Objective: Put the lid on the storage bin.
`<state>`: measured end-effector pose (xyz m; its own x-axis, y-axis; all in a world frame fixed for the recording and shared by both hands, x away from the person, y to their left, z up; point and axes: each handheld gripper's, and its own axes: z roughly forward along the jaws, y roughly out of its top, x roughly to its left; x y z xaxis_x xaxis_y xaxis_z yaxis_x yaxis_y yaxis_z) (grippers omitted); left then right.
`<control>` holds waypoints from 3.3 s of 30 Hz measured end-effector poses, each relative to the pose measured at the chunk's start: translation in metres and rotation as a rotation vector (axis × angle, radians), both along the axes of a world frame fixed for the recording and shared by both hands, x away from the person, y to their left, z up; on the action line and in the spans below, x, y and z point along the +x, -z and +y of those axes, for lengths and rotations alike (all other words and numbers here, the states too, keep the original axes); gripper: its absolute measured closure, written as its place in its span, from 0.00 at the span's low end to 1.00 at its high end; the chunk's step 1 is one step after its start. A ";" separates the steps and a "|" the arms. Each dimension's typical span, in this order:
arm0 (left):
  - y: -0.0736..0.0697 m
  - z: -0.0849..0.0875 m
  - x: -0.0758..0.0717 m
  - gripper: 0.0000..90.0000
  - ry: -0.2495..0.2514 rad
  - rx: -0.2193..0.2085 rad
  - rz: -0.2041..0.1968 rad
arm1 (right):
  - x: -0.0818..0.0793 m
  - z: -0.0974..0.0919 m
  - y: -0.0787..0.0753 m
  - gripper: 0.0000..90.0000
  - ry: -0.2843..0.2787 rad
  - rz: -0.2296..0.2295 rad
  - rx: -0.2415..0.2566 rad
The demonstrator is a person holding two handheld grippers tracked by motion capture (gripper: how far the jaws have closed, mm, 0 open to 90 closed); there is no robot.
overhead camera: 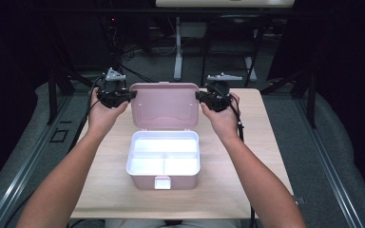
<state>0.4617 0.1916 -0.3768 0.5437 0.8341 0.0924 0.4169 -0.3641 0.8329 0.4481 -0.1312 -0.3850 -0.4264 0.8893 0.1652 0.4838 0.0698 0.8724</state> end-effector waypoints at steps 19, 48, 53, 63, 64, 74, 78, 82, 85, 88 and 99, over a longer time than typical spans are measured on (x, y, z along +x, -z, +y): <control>-0.004 0.002 -0.012 0.88 0.021 -0.005 -0.029 | -0.014 0.000 -0.011 0.92 -0.014 -0.039 -0.013; -0.012 0.008 -0.047 0.85 0.082 -0.013 -0.058 | -0.046 -0.004 -0.016 0.89 -0.068 -0.091 -0.040; -0.013 0.009 -0.052 0.85 0.093 -0.004 -0.053 | -0.050 -0.005 -0.017 0.88 -0.082 -0.089 -0.034; -0.016 0.011 -0.060 0.83 0.112 -0.006 -0.037 | -0.059 -0.008 -0.018 0.87 -0.113 -0.074 -0.029; -0.016 0.011 -0.061 0.82 0.114 -0.008 -0.034 | -0.059 -0.008 -0.018 0.86 -0.114 -0.071 -0.028; -0.019 0.013 -0.068 0.77 0.146 -0.009 -0.010 | -0.065 -0.010 -0.023 0.83 -0.153 -0.038 -0.042; -0.019 0.013 -0.073 0.77 0.156 0.006 -0.012 | -0.068 -0.010 -0.023 0.82 -0.166 -0.036 -0.046; -0.020 0.014 -0.079 0.81 0.166 0.027 -0.017 | -0.071 -0.011 -0.022 0.81 -0.179 -0.032 -0.046; -0.018 0.016 -0.082 0.80 0.173 0.019 -0.010 | -0.076 -0.012 -0.021 0.81 -0.191 -0.033 -0.052; -0.016 0.019 -0.085 0.80 0.180 0.011 -0.004 | -0.080 -0.012 -0.021 0.81 -0.197 -0.034 -0.061; -0.014 0.021 -0.099 0.80 0.201 0.042 -0.007 | -0.093 -0.014 -0.016 0.80 -0.223 -0.030 -0.066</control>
<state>0.3622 0.2129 -0.3624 0.6979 0.7044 0.1294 0.3264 -0.4736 0.8180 0.3546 -0.1452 -0.3687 -0.6175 0.7809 0.0941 0.4235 0.2293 0.8764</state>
